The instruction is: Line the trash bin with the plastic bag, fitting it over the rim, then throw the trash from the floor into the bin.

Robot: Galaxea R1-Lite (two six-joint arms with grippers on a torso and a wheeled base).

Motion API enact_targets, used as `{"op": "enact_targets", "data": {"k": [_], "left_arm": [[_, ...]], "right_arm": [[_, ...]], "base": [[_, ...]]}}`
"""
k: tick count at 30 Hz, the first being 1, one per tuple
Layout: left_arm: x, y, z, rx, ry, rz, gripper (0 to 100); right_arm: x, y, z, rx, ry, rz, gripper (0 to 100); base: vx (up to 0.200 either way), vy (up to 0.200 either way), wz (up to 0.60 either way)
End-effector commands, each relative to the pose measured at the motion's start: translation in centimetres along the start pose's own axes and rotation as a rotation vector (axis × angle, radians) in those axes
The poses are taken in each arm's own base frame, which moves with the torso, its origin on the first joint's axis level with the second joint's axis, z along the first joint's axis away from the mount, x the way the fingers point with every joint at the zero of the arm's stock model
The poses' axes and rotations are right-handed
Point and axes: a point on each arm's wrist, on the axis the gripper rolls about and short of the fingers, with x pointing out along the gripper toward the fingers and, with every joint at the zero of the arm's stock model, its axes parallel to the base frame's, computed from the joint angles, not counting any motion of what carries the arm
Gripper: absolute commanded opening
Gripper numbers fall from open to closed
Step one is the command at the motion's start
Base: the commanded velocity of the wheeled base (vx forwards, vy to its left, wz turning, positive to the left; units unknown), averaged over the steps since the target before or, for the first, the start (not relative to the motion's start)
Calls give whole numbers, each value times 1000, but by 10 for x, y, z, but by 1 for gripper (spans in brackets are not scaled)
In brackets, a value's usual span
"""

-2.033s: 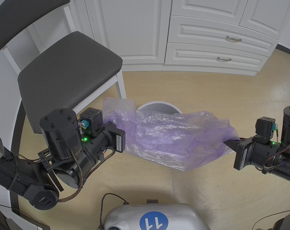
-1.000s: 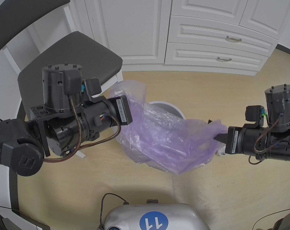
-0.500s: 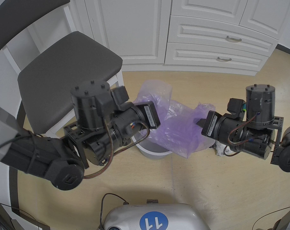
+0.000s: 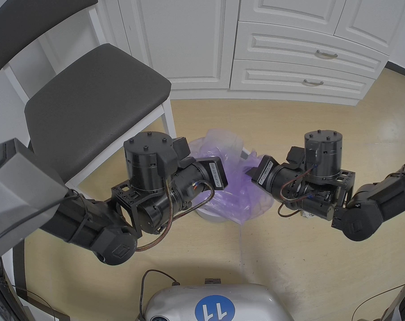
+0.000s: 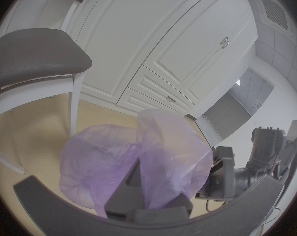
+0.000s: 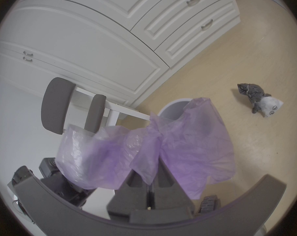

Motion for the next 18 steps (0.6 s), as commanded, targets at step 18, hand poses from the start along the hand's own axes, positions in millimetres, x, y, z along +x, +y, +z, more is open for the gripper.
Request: {"op": "enact_targets", "data": {"k": [18], "left_arm": [[53,59,-34,-3,-41,-208,0]], "right_arm": [[80,-79,1,49,-12,-70,0]], "base": [[0,0,0]]}}
